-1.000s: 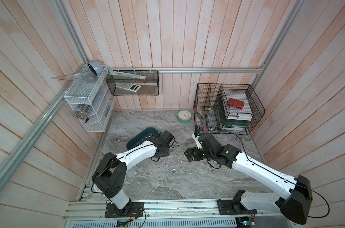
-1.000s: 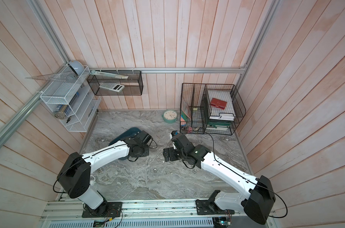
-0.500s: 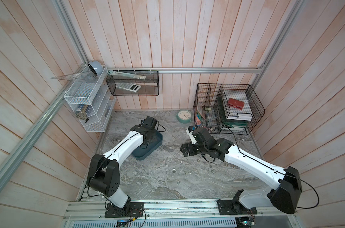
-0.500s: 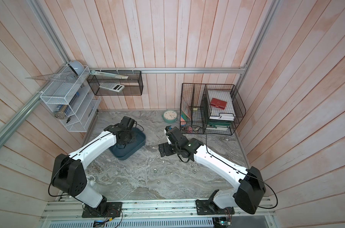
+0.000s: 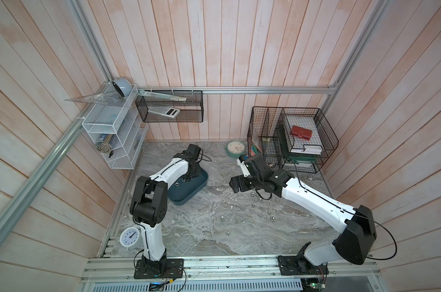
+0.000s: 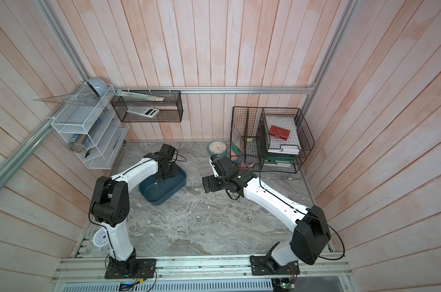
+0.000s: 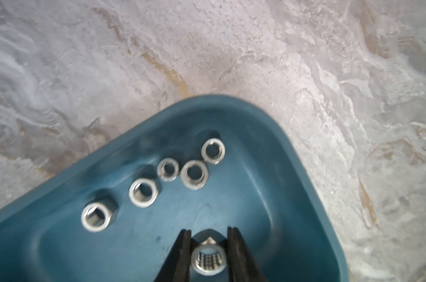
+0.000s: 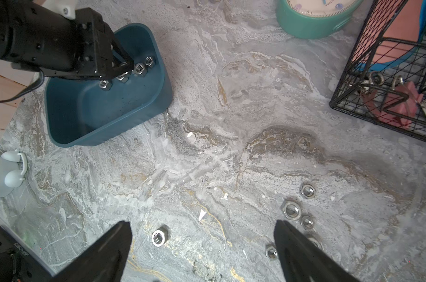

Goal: Put the nuts on the desktop into the storage box
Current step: Place the nut in the storage box.

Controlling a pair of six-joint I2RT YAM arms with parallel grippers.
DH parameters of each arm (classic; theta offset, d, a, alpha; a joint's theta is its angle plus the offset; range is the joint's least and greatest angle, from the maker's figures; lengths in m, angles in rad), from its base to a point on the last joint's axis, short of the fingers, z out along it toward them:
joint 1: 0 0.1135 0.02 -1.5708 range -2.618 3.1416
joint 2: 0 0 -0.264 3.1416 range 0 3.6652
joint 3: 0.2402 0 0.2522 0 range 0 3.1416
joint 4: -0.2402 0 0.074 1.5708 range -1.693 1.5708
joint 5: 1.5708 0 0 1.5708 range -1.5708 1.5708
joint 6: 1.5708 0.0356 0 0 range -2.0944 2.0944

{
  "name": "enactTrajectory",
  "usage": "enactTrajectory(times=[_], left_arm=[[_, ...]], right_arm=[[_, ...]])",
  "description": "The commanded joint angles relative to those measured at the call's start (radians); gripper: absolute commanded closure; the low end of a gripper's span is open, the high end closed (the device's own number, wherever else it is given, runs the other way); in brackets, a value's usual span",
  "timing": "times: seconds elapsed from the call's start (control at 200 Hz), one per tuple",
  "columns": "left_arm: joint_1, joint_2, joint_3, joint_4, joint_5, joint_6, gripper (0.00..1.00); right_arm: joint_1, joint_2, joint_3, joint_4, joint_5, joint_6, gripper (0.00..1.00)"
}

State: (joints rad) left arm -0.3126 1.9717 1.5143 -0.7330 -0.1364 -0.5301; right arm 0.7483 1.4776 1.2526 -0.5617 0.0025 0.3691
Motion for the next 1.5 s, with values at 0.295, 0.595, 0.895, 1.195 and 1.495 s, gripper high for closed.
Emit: enactTrajectory(times=[0.295,0.595,0.895,1.195,1.495], left_arm=[[0.001,0.149,0.128,0.017,0.034,0.035,0.70],[0.001,0.191,0.152,0.014,0.049,0.037,0.61],[0.001,0.110,0.111,0.009,0.057,0.021,0.44],[0.000,-0.060,0.006,0.024,0.082,-0.015,0.22],[-0.005,-0.235,-0.140,0.018,0.086,-0.055,0.00]], right_arm=[[-0.038,0.036,0.045,-0.026,-0.027,-0.014,0.02],[-0.049,0.047,0.050,-0.024,-0.034,-0.014,0.02],[-0.051,0.050,0.045,-0.016,-0.048,-0.011,0.02],[-0.052,0.027,0.022,-0.005,-0.065,0.000,0.02],[-0.050,-0.012,-0.026,0.011,-0.090,0.024,0.02]])
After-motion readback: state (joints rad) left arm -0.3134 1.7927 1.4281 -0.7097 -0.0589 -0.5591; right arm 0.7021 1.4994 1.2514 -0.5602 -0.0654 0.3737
